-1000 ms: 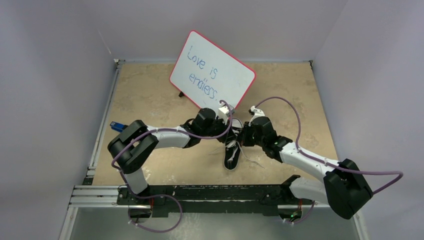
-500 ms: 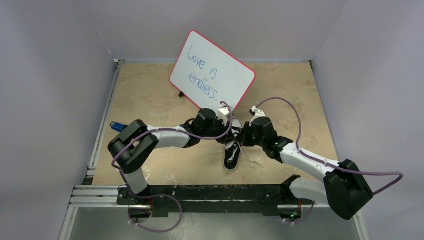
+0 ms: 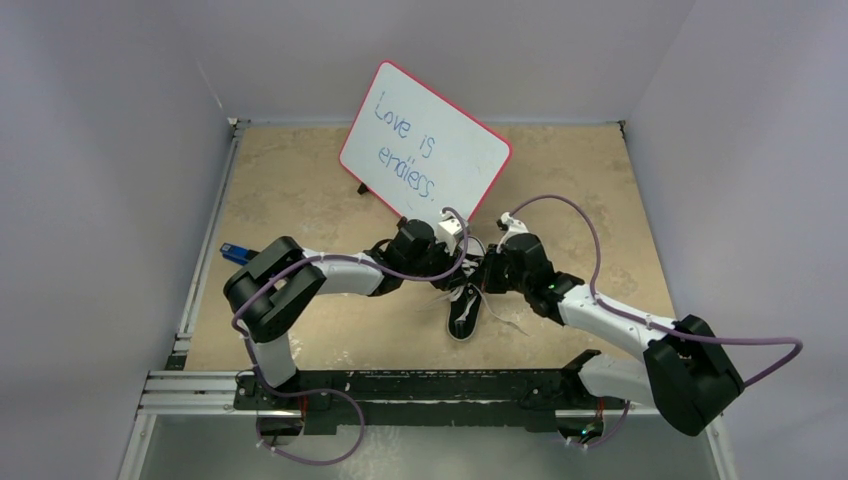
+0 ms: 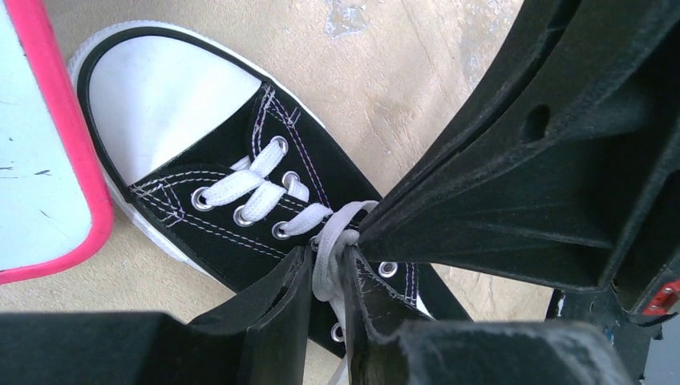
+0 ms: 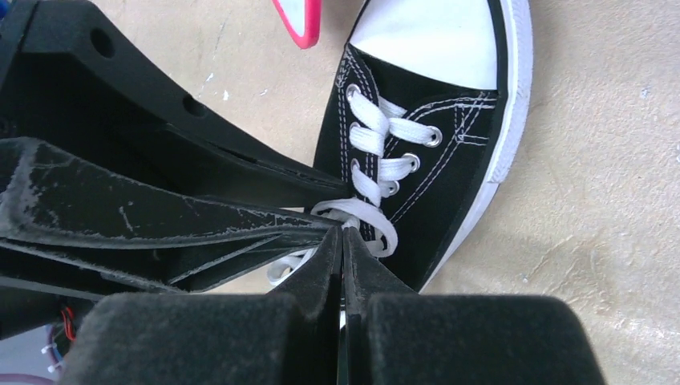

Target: Tie the shoes

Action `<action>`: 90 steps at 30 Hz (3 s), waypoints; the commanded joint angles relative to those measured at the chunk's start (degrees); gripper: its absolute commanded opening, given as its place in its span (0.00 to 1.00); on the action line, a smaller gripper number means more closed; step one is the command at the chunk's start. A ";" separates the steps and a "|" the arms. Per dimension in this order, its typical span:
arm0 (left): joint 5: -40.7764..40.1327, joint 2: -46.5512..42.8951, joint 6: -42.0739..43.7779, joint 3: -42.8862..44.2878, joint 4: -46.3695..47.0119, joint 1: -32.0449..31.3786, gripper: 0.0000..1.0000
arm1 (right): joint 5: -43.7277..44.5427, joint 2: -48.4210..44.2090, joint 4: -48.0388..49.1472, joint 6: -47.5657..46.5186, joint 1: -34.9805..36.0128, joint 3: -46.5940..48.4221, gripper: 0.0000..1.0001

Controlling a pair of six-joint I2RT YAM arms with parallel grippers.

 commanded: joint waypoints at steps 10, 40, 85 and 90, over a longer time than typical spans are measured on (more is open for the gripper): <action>-2.98 0.00 3.16 1.66 1.55 0.11 0.01 | -4.34 -8.13 -10.11 -5.48 -2.44 5.08 0.31; -2.36 -0.55 4.38 2.51 0.47 0.11 0.00 | -39.24 14.38 -1.79 -23.95 -18.55 9.40 0.22; -2.07 1.19 2.14 5.04 0.30 0.29 0.04 | -41.75 8.57 3.51 -20.77 -18.58 4.94 0.00; -1.86 1.65 1.93 4.87 0.90 0.31 0.00 | -40.53 8.67 -0.01 -20.42 -18.78 6.09 0.00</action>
